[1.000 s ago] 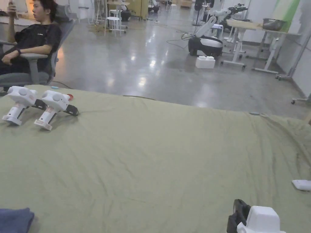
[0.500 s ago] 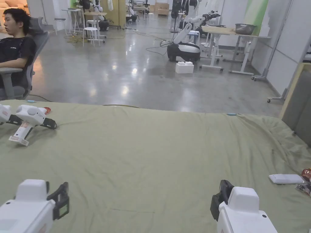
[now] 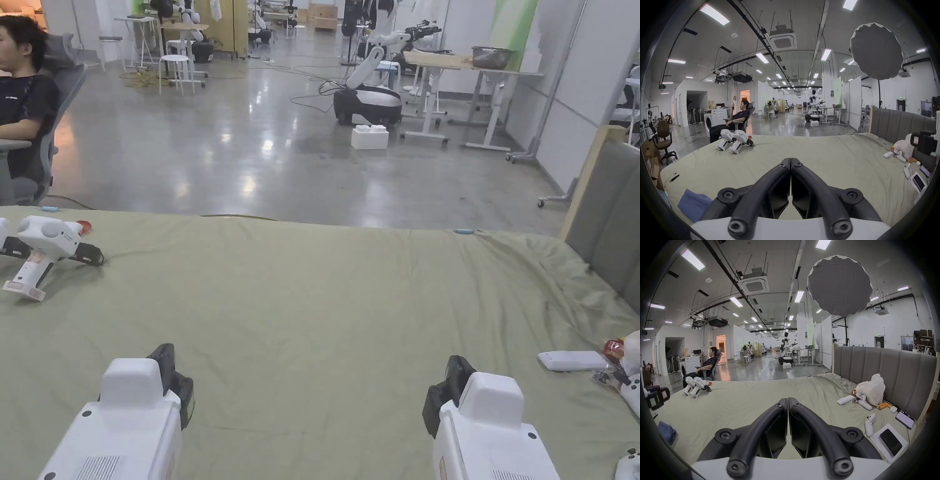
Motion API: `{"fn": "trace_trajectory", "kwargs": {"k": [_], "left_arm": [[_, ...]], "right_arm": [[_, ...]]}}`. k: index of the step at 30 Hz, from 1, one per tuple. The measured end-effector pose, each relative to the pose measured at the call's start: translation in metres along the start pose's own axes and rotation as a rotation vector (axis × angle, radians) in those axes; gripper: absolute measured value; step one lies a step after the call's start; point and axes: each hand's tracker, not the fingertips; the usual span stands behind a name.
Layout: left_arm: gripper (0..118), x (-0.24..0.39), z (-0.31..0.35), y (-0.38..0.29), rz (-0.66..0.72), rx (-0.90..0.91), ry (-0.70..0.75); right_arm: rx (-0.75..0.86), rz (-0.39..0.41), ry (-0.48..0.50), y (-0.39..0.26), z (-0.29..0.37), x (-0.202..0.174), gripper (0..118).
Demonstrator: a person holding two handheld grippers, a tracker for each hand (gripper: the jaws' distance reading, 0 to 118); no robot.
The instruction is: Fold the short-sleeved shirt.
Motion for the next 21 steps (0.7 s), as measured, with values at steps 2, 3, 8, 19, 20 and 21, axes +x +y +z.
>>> {"fn": "trace_trajectory", "kwargs": {"k": [2, 3, 8, 19, 20, 21], "left_arm": [[1, 0.001, 0.002, 0.003, 0.008, 0.017, 0.003], [1, -0.001, 0.003, 0.003, 0.014, 0.022, 0.004], [1, -0.005, 0.007, -0.004, 0.009, 0.015, -0.001], [9, -0.006, 0.012, -0.007, -0.018, 0.0, 0.0], [18, -0.006, 0.012, -0.006, -0.018, 0.002, 0.001], [18, -0.006, 0.013, -0.006, -0.02, 0.004, 0.003]], "right_arm": [[-0.005, 0.004, -0.004, -0.003, 0.003, 0.001, 1], [-0.007, -0.001, -0.002, -0.005, 0.005, 0.002, 1], [-0.036, 0.003, 0.009, -0.013, 0.01, 0.0, 1], [-0.039, 0.019, 0.054, -0.011, 0.006, -0.01, 6], [-0.039, 0.017, 0.052, -0.01, 0.006, -0.011, 13], [-0.037, 0.018, 0.045, -0.01, 0.006, -0.011, 13]]}}
